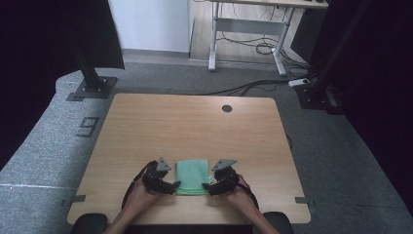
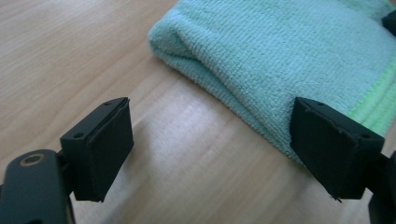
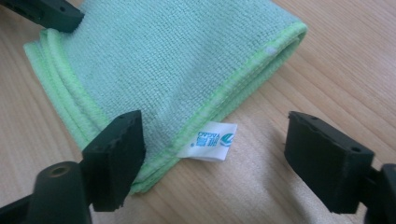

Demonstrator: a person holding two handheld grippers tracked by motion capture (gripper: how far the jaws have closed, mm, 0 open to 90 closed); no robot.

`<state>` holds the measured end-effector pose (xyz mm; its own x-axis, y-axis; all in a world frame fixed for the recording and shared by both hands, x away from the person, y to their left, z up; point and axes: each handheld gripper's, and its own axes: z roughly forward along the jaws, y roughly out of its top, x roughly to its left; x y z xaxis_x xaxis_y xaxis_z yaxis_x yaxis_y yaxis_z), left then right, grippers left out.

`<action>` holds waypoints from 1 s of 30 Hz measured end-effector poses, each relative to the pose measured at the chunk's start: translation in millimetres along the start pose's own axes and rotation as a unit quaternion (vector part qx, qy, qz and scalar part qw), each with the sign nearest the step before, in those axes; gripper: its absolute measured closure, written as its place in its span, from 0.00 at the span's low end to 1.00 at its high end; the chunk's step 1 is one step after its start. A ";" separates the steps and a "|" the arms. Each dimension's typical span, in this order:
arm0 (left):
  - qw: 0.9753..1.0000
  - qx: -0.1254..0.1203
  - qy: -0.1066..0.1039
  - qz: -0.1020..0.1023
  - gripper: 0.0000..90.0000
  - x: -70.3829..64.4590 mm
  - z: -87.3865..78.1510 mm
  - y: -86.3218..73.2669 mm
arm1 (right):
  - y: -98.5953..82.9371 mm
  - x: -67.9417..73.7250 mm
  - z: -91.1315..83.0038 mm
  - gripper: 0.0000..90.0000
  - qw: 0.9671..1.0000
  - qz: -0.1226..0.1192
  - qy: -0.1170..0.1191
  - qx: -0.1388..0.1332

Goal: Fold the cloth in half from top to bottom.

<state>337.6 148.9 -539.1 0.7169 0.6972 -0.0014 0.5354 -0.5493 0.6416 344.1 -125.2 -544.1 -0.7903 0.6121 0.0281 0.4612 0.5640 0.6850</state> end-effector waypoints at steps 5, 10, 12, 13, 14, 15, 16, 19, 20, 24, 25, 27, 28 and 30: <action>1.000 -0.001 0.006 -0.007 0.15 7.8 6.0 6.7 | 2.1 -5.5 3.1 0.20 1.000 0.007 -0.008 -0.003; 1.000 -0.001 0.017 -0.008 0.15 15.8 13.0 15.9 | 6.3 -16.0 7.6 0.20 1.000 0.017 -0.019 -0.008; 1.000 -0.002 0.019 -0.010 0.15 17.4 14.5 17.6 | 6.7 -18.1 8.3 0.20 1.000 0.019 -0.020 -0.009; 1.000 -0.001 0.020 -0.009 0.15 19.4 15.8 19.3 | 7.3 -20.2 9.1 0.20 1.000 0.021 -0.020 -0.010; 1.000 -0.003 0.024 -0.011 0.15 22.8 18.7 22.3 | 8.7 -24.1 10.7 0.20 0.999 0.024 -0.023 -0.012; 1.000 -0.003 0.024 -0.011 0.15 22.8 18.7 22.3 | 8.7 -24.1 10.7 0.20 0.999 0.024 -0.023 -0.012; 1.000 -0.005 0.026 -0.015 0.14 26.3 21.3 25.1 | 10.7 -28.0 12.6 0.20 0.999 0.027 -0.025 -0.012; 0.999 -0.006 0.031 -0.019 0.15 31.6 25.1 29.4 | 14.5 -33.8 15.9 0.20 0.999 0.029 -0.032 -0.014; 0.999 -0.006 0.033 -0.019 0.15 33.5 26.2 30.8 | 15.8 -35.7 17.0 0.20 0.999 0.029 -0.033 -0.014; 0.999 -0.010 0.036 -0.025 0.14 40.7 30.4 34.9 | 20.6 -42.4 21.3 0.20 0.999 0.034 -0.039 -0.015; 0.999 -0.012 0.036 -0.028 0.15 42.6 31.4 35.7 | 21.7 -44.2 22.3 0.20 0.998 0.035 -0.040 -0.015; 0.999 -0.012 0.036 -0.028 0.14 44.6 32.4 36.6 | 22.9 -45.5 23.3 0.20 0.998 0.037 -0.041 -0.015; 0.999 -0.013 0.037 -0.030 0.14 46.3 33.6 37.7 | 24.1 -47.1 24.3 0.20 0.998 0.038 -0.044 -0.015; 0.999 -0.014 0.041 -0.033 0.14 51.1 36.9 41.9 | 28.1 -52.0 27.3 0.20 0.998 0.038 -0.049 -0.015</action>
<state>413.2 144.6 -540.6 0.6418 0.7667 0.0177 0.5667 -0.4897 0.6627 409.1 -126.1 -546.2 -0.7093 0.7048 0.0107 0.5055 0.4980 0.7045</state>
